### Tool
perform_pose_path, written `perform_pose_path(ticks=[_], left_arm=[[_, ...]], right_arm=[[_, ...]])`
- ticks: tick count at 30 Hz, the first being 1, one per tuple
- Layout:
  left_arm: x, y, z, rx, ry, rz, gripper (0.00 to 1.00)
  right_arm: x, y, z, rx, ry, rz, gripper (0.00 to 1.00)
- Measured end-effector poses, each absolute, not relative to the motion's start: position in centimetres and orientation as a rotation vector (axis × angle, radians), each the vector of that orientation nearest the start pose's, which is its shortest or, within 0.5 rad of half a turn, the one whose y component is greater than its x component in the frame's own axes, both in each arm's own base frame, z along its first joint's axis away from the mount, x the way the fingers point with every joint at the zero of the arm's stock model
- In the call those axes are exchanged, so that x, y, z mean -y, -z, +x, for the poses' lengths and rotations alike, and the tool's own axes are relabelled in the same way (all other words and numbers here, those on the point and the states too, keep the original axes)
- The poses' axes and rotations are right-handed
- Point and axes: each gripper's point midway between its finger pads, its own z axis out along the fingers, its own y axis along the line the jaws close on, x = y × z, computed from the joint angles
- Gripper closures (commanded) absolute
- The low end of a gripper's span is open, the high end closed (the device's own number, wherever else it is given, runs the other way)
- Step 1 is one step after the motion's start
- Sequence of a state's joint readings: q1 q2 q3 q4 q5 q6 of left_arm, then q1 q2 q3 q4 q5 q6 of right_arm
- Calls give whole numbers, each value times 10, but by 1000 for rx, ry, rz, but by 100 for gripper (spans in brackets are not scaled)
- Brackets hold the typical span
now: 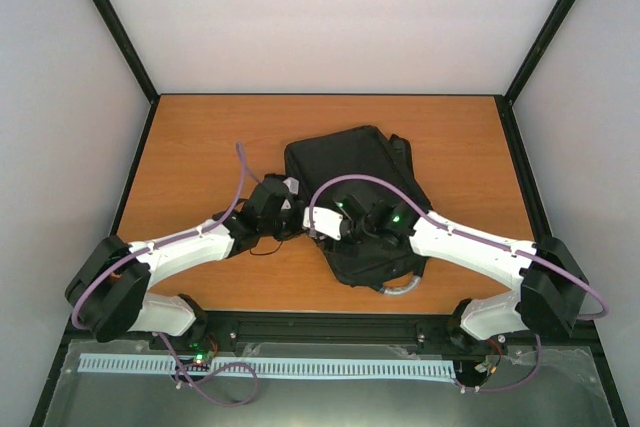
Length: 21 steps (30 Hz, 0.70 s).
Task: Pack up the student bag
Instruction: Zip the student bag at the center of the board.
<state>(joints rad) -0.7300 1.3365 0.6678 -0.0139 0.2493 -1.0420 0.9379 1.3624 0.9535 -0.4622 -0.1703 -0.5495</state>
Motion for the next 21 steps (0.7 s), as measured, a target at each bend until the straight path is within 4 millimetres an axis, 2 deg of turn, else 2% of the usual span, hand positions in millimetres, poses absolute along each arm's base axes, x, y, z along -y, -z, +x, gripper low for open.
perform_pose_path(ticks=[7, 11, 21], left_arm=[[281, -118, 251, -2507, 1136, -245, 99], [281, -122, 251, -2496, 1141, -241, 99], [279, -122, 252, -2492, 1124, -250, 99]], right_arm=[[-326, -134, 199, -1787, -353, -1701, 55], [-324, -128, 207, -1823, -305, -1671, 60], [-318, -130, 220, -1862, -216, -1595, 80]])
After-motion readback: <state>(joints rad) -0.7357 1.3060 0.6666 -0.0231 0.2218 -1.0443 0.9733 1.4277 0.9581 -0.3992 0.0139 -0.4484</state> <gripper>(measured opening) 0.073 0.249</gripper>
